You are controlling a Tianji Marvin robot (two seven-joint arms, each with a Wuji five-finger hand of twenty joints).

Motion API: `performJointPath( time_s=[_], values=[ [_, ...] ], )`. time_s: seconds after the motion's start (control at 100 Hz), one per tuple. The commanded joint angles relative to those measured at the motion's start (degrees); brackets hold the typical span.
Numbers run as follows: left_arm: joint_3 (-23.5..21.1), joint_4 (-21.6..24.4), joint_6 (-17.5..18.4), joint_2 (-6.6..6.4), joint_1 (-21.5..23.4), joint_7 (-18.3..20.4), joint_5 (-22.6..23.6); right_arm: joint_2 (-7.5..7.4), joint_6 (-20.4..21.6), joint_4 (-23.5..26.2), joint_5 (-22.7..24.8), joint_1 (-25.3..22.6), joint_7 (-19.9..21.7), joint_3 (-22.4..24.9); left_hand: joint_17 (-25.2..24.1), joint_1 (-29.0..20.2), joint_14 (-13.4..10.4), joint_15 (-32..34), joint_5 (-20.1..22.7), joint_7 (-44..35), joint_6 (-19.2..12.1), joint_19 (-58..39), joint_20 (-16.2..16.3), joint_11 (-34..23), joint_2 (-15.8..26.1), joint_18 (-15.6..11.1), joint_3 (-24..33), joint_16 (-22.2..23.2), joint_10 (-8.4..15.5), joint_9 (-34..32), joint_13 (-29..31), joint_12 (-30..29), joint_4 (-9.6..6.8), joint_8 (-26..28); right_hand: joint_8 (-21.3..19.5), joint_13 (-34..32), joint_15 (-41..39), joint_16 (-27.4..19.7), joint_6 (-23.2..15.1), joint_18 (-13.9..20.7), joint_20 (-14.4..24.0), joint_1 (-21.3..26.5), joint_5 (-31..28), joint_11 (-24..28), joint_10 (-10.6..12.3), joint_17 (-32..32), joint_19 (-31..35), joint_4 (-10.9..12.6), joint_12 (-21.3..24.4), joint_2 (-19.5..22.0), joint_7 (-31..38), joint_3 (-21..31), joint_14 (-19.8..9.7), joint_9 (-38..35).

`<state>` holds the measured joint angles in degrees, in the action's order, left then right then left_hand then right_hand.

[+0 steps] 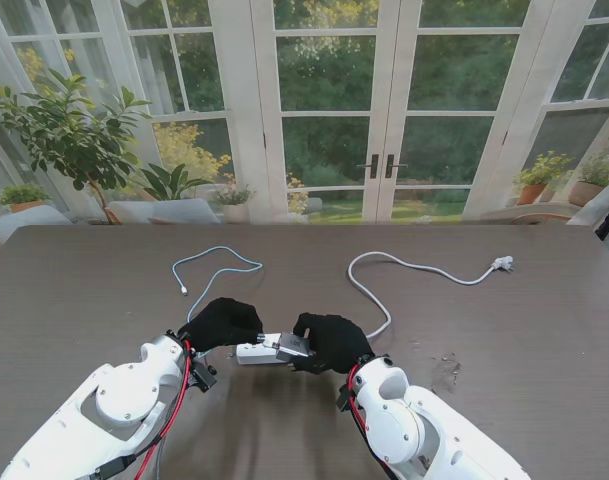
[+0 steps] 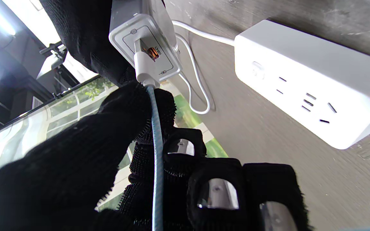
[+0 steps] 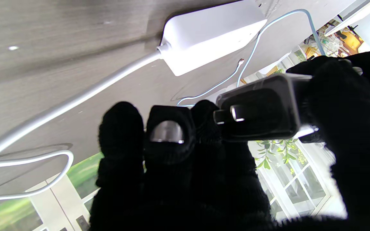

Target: Set up the charging station

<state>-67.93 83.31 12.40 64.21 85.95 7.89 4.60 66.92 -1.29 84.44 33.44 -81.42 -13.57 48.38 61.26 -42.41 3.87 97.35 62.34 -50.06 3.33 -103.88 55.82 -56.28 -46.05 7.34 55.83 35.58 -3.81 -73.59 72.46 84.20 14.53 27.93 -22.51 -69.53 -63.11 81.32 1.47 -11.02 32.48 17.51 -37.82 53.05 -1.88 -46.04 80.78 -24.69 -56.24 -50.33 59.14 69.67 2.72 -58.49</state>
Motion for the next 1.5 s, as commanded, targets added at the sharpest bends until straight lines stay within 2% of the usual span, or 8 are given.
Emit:
performJointPath(
  time_s=[0.0, 0.55, 1.12, 1.49],
  values=[
    [0.02, -0.05, 0.05, 0.37, 0.03, 0.83, 0.05, 0.36, -0.16, 0.55, -0.22, -0.12, 0.87, -0.13, 3.71, -0.56, -3.95, 4.73, 2.26, -3.58, 3.25, -16.10, -0.88, -4.68, 2.07, -16.16, 0.38, -0.35, -2.31, -2.82, 0.44, 3.33, -0.17, 1.75, -4.51, -2.81, -1.91, -42.62, -8.24, 0.36, 0.95, 7.37, -2.43, 4.50, 2.58, -0.70, 3.24, 3.93, -0.81, 7.83, 21.56, 9.24, -0.11, -2.75],
    [0.78, -0.72, 0.54, 0.51, -0.49, 0.50, -0.14, 0.72, -2.41, 0.97, -0.45, 0.23, 0.48, -0.86, 3.70, -0.68, -3.90, 4.74, 2.24, -3.56, 3.29, -16.10, -0.96, -4.74, 2.09, -16.07, 0.15, -0.34, -2.27, -2.81, 0.43, 3.35, -0.18, 1.69, -4.64, -3.44, -2.23, -42.58, -7.33, -0.15, 1.10, 7.62, -2.40, 4.58, 2.12, -1.00, 3.24, 3.91, -0.79, 7.90, 21.58, 9.27, 0.19, -3.04],
    [1.59, -1.73, 0.88, 0.71, -1.45, 0.38, -0.70, 0.76, -1.52, 1.22, -0.20, -0.08, 0.00, -1.35, 3.69, -0.90, -3.99, 4.77, 2.18, -3.61, 3.49, -16.10, -0.99, -4.76, 2.26, -15.96, 0.07, -0.30, -2.46, -2.82, 0.43, 3.36, -0.22, 1.80, -4.91, -3.53, -2.30, -42.57, -7.37, 0.02, 1.14, 7.66, -2.31, 4.61, 2.12, -1.05, 3.22, 3.90, -0.79, 7.98, 21.51, 9.20, 0.14, -3.01],
    [2.37, -2.25, 0.84, 1.02, -1.80, -0.33, -1.24, 1.14, -3.74, 1.71, -0.23, -0.15, -0.84, -1.70, 3.69, -0.97, -3.98, 4.76, 2.17, -3.55, 3.64, -16.10, -0.98, -4.79, 2.19, -15.95, 0.00, -0.27, -2.40, -2.82, 0.44, 3.37, -0.22, 1.77, -5.14, -3.76, -2.39, -42.57, -6.92, -0.31, 1.14, 7.90, -2.24, 4.62, 1.80, -1.15, 3.17, 3.89, -0.74, 8.05, 21.56, 9.19, 0.54, -3.02]
  ],
)
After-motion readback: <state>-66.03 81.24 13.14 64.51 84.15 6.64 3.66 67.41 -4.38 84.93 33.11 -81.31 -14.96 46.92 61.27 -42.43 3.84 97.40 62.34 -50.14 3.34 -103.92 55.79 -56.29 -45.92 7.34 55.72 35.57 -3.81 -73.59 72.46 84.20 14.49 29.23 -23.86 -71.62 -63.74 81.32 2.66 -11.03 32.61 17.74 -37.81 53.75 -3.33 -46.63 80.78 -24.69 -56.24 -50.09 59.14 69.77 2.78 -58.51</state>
